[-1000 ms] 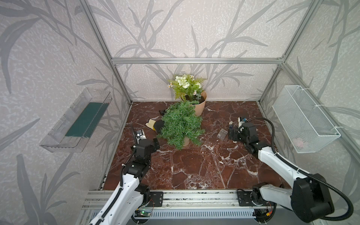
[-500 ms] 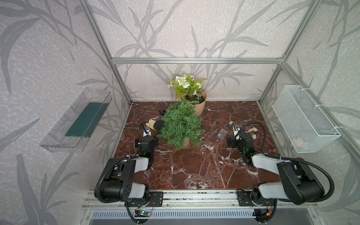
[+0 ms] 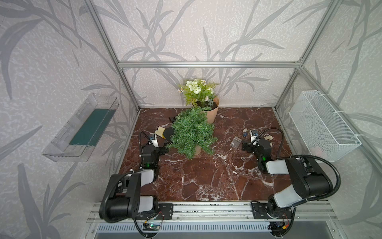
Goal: Remove string lights from the small christmas tree
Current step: Reset both arms
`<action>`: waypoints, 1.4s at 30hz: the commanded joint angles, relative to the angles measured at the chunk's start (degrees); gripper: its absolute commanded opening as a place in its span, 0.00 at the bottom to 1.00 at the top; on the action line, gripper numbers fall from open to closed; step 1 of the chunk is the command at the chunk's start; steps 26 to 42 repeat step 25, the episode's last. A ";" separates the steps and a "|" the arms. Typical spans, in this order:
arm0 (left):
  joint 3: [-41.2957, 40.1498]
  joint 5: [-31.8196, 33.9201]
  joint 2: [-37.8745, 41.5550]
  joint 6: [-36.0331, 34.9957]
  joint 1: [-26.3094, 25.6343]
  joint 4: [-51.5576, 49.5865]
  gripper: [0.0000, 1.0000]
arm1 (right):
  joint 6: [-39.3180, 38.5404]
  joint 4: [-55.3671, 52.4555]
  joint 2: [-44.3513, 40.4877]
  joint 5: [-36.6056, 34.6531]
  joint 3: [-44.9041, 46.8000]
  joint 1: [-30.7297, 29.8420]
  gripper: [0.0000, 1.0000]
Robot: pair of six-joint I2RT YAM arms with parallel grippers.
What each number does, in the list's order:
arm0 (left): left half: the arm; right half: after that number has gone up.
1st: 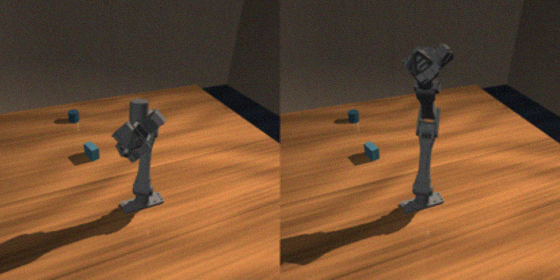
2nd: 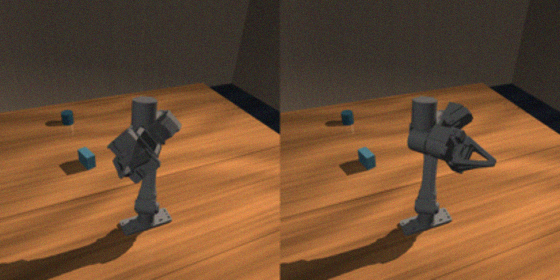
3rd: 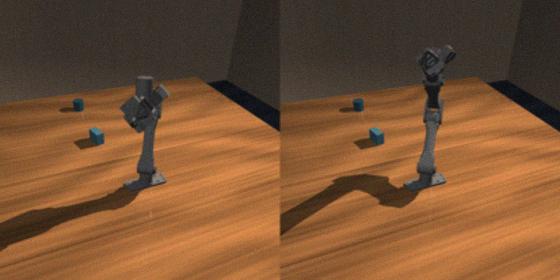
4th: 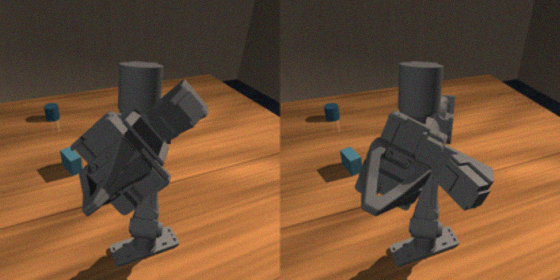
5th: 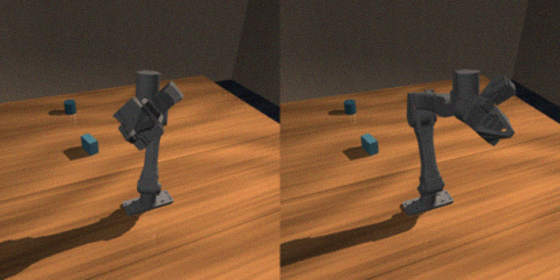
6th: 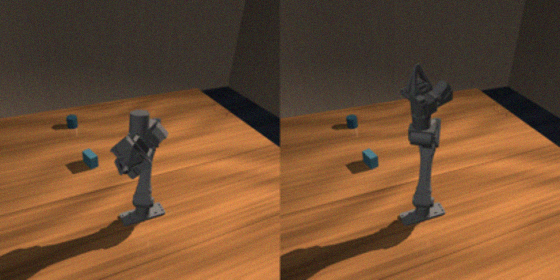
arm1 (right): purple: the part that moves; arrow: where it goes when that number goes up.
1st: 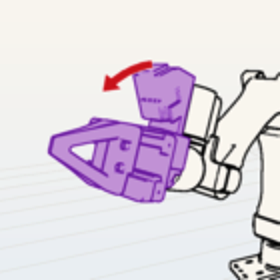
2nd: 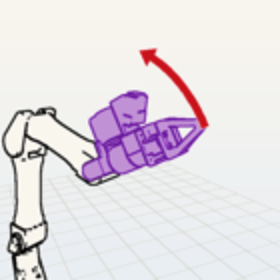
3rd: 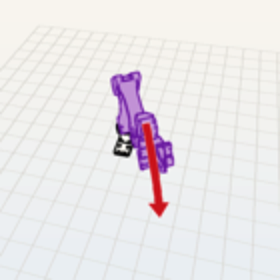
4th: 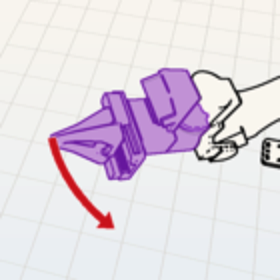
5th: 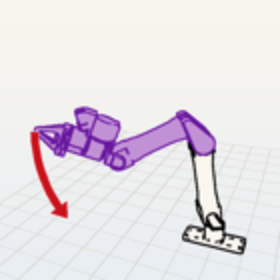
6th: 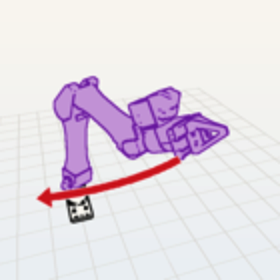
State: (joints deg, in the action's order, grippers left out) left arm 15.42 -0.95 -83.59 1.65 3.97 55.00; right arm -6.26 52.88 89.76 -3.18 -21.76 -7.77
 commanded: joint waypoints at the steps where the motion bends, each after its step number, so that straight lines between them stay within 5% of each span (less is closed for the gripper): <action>1: 3.39 -8.35 -4.50 2.09 2.77 1.49 0.99 | 0.10 -1.07 -0.69 1.85 -0.20 0.61 0.99; 2: 5.82 -8.12 -1.85 0.97 2.50 -7.64 0.99 | 0.19 -2.17 -1.02 2.28 -0.54 0.80 0.99; 4: 4.03 -10.53 -7.36 0.47 2.26 6.02 0.99 | 0.20 -3.18 -1.33 2.52 -0.83 0.91 0.99; 6: 4.73 -8.17 -3.00 0.16 2.18 -3.51 0.99 | 0.23 -2.70 -1.18 2.48 -0.74 0.91 0.99; 12: 4.22 -13.92 -5.97 -2.40 1.61 2.73 0.99 | 0.10 -2.92 -1.25 2.57 -0.75 0.91 0.99; 42: 4.56 -13.71 -5.89 -2.17 1.77 1.88 0.99 | 0.37 -3.40 -1.34 2.04 -0.91 0.91 0.99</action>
